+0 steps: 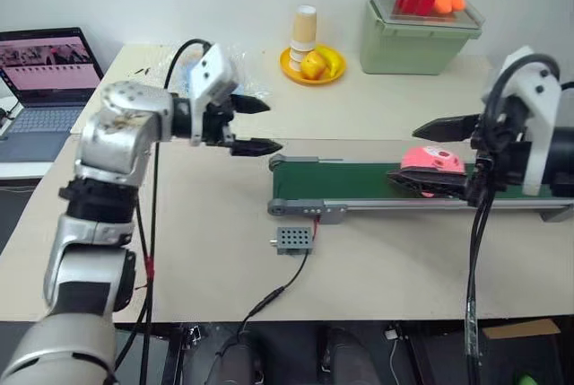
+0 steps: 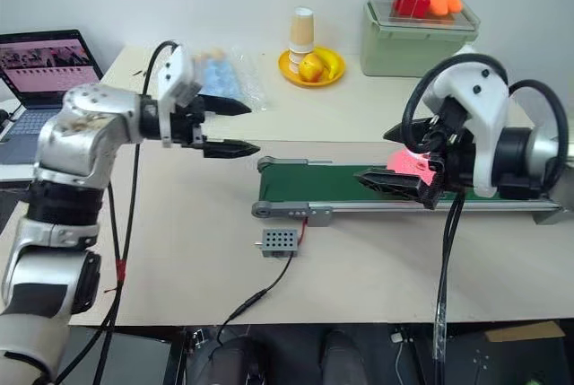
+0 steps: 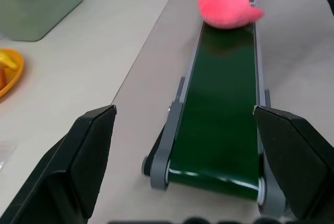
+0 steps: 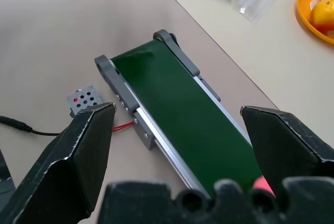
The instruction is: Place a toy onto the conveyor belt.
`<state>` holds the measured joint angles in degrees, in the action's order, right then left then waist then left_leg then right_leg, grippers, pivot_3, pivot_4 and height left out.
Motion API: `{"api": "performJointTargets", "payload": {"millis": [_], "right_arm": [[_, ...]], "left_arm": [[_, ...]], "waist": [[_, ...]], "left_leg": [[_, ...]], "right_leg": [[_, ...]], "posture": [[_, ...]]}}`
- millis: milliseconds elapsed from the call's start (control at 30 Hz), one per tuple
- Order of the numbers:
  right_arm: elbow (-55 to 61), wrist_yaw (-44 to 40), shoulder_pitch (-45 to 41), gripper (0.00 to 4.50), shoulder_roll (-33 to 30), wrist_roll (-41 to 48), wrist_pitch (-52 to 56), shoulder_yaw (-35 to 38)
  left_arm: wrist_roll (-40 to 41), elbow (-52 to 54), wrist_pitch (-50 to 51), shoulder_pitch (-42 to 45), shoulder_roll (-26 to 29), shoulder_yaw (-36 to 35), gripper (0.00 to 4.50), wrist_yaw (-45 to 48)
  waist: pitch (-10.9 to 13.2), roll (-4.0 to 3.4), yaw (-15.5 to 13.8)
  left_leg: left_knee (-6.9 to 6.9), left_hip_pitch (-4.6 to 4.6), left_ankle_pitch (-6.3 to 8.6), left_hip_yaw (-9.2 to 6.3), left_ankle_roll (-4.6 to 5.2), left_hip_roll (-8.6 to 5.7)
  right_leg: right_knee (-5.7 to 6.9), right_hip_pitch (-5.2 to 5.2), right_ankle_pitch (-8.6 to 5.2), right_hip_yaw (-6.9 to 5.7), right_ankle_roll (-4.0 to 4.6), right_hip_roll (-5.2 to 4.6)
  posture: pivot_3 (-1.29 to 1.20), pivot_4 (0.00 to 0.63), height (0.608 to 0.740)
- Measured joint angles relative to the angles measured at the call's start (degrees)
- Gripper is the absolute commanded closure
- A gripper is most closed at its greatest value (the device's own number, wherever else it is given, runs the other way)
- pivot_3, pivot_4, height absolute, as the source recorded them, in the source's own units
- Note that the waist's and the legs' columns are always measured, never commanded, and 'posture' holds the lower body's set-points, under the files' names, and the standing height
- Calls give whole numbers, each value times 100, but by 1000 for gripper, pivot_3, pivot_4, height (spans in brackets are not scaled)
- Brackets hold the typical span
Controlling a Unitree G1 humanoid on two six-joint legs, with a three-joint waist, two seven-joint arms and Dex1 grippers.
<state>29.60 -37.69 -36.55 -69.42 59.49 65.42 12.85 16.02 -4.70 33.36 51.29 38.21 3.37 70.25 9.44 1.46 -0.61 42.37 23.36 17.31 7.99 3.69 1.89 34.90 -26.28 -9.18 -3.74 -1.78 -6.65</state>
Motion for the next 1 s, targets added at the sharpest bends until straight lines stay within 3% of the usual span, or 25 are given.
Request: {"api": "performJointTargets", "payload": {"millis": [367,1000], "right_arm": [[-551,-357,852,0,583,-1409,-1359,-114],[-766,-506,753,0,922,-1597,-1491,-109]], "left_arm": [[659,1504,621,-1462,178,-751,12,-926],[1020,1507,592,-1133,174,-846,12,-1518]], "waist": [[0,0,-5],[0,0,-3]], "left_leg": [[1,-10,-2,4,-3,-2],[-6,-12,-5,4,-9,-3]], "right_leg": [[-2,10,1,0,-7,3],[-1,11,2,-1,-5,8]], "posture": [[0,150,734],[0,150,734]]}}
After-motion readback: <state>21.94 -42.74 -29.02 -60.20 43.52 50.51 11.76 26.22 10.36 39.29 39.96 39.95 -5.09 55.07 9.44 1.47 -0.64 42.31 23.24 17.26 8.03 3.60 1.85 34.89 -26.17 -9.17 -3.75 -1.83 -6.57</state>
